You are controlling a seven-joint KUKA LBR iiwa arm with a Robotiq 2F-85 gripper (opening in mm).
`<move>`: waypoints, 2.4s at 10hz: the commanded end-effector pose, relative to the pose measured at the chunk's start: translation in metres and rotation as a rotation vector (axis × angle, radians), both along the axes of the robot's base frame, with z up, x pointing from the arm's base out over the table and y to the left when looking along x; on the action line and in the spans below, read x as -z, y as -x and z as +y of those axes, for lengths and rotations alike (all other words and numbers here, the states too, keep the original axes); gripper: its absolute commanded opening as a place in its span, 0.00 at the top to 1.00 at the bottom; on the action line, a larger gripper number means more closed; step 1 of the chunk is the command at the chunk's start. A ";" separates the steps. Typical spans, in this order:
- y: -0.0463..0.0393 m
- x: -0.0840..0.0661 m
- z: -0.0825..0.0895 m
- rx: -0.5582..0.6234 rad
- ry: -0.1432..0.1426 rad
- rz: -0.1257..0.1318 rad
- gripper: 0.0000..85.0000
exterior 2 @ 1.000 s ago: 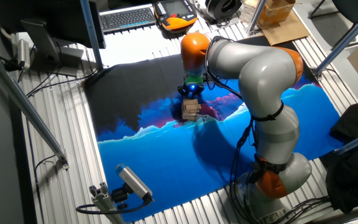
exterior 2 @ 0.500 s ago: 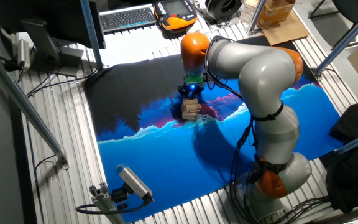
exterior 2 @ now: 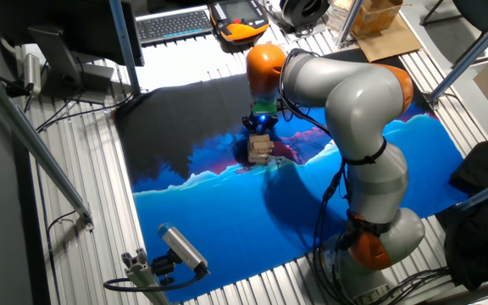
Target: Play Jenga
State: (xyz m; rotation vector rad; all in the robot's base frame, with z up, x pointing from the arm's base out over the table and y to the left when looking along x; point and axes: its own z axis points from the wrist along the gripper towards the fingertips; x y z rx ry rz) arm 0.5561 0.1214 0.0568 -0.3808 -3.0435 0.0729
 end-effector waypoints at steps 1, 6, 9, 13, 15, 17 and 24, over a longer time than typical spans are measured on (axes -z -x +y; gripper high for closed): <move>-0.0003 0.000 0.000 0.000 0.000 0.000 0.80; -0.0013 0.000 0.000 0.000 0.000 0.000 0.80; -0.0025 0.000 0.000 0.000 0.002 0.000 0.80; -0.0043 0.001 -0.001 0.000 0.000 -0.002 0.80; -0.0048 0.000 -0.001 -0.001 0.000 -0.001 0.80; -0.0061 0.001 -0.002 -0.003 0.002 -0.003 0.80; -0.0053 0.000 -0.002 -0.004 0.000 -0.001 0.80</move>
